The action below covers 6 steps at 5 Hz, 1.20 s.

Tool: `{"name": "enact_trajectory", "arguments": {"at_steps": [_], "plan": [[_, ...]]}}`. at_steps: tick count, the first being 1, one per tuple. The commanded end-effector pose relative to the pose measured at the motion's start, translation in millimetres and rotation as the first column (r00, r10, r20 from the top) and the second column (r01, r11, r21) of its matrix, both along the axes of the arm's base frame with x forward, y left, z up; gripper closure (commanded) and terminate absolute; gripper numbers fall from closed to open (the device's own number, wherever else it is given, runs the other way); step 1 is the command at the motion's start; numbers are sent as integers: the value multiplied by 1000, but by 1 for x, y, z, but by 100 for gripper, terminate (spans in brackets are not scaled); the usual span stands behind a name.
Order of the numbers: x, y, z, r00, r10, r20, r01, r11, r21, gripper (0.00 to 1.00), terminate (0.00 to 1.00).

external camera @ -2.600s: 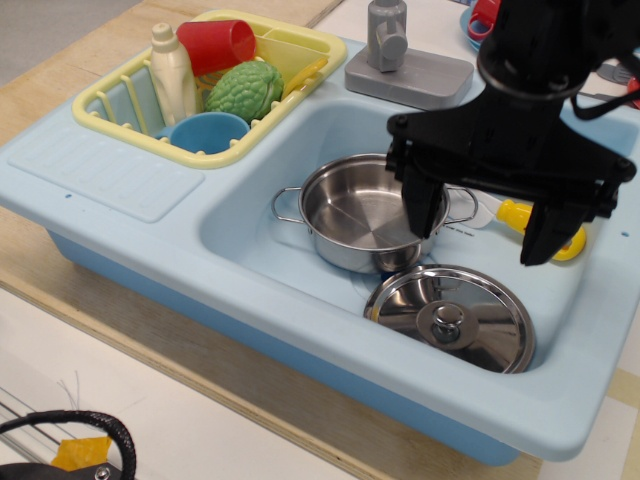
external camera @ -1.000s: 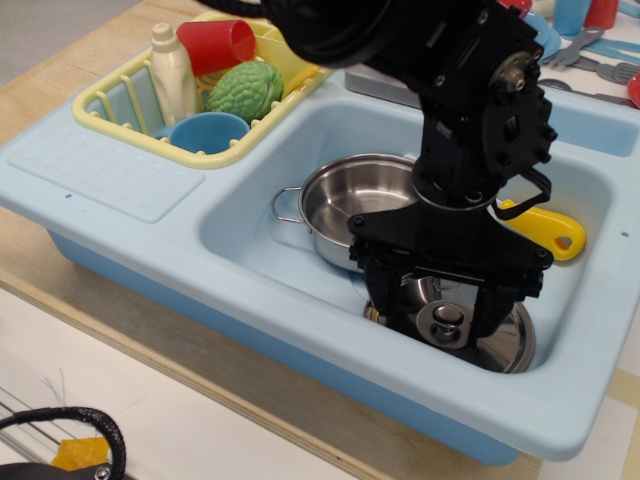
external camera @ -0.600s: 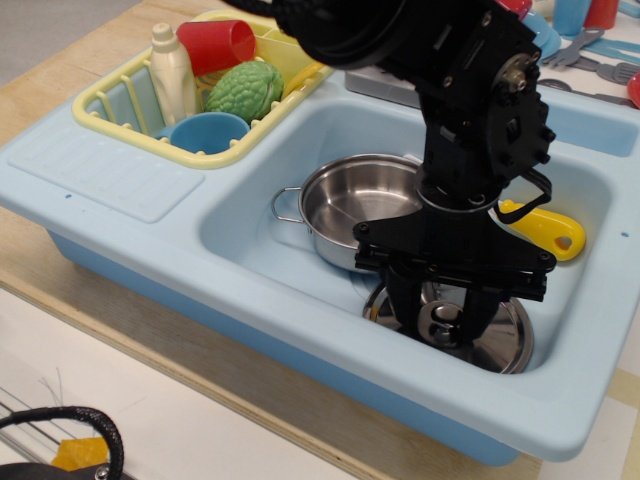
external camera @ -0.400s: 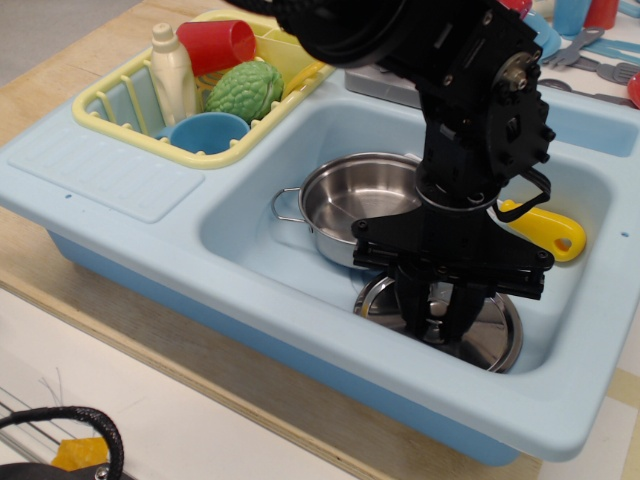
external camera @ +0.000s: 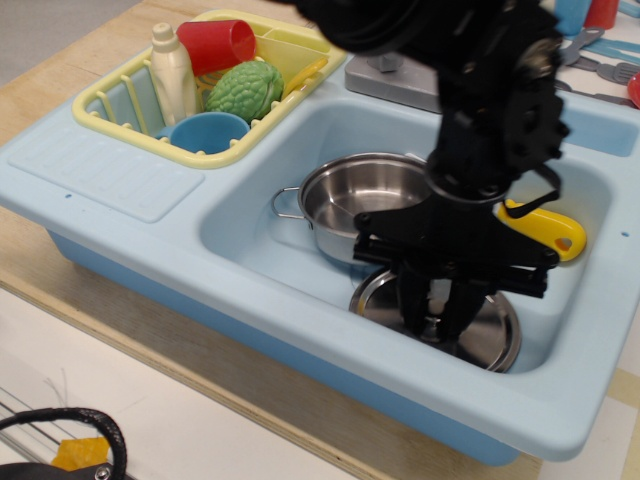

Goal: Put lid on pot or pan

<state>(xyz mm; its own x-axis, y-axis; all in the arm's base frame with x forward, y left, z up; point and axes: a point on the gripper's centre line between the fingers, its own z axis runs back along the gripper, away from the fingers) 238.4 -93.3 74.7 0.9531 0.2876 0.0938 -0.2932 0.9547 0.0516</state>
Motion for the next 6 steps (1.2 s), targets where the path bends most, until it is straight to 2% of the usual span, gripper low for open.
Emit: {"name": "enact_trajectory", "arguments": {"at_steps": [1, 2, 4, 6], "plan": [[-8, -18, 40, 1000, 6, 30, -7, 999, 31, 100, 0], [-10, -19, 50, 1000, 11, 25, -12, 999, 34, 100, 0], [1, 6, 60, 999, 9, 32, -10, 999, 35, 100, 0], [19, 35, 63, 996, -16, 83, 11, 998, 56, 100, 0]]}}
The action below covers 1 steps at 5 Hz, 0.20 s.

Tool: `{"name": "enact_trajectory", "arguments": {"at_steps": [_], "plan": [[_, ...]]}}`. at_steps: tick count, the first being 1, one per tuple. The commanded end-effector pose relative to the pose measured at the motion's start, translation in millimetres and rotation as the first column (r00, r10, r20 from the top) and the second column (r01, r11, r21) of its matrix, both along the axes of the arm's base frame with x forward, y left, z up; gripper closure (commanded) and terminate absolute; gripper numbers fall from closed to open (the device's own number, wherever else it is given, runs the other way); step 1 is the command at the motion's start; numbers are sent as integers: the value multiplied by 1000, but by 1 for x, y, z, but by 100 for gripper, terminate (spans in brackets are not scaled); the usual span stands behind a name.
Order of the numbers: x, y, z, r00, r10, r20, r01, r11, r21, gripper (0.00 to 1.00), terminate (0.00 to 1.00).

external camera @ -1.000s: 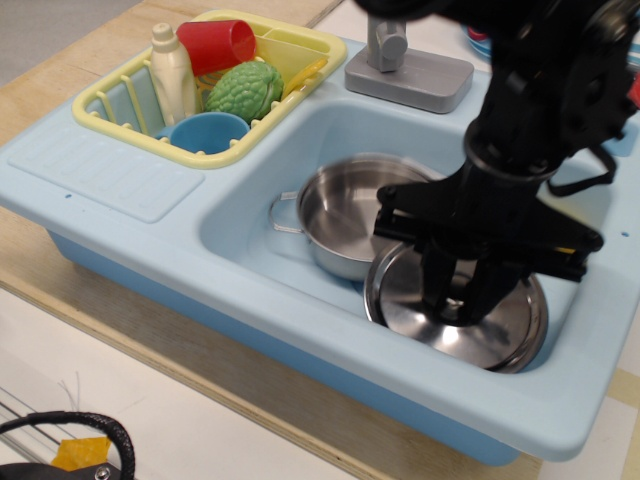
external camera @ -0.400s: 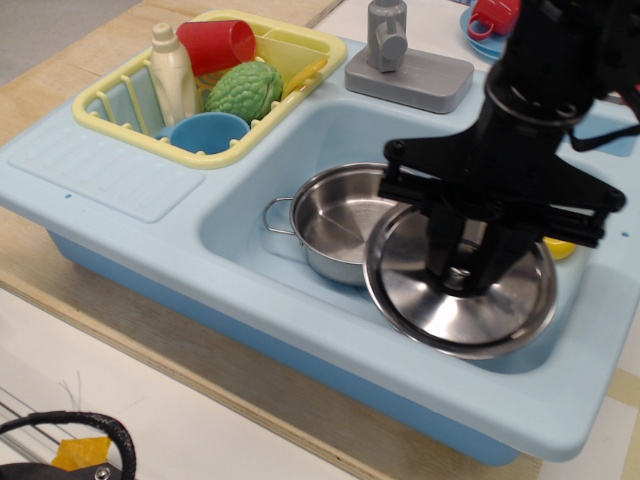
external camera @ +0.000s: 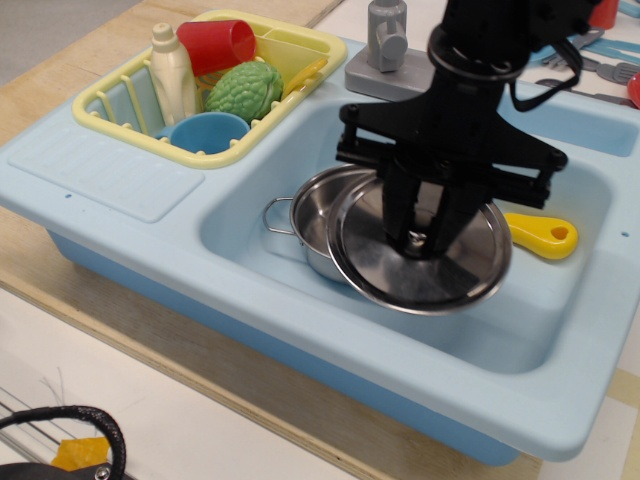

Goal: Put lid on pot or pan

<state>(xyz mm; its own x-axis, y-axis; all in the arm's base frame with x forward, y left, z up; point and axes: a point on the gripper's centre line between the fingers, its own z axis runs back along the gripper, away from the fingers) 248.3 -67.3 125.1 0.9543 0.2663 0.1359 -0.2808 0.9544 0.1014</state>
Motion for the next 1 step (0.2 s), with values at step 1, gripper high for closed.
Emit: {"name": "enact_trajectory", "arguments": {"at_steps": [1], "plan": [[18, 24, 10, 997, -14, 74, 14, 1000, -5, 100, 100]]}}
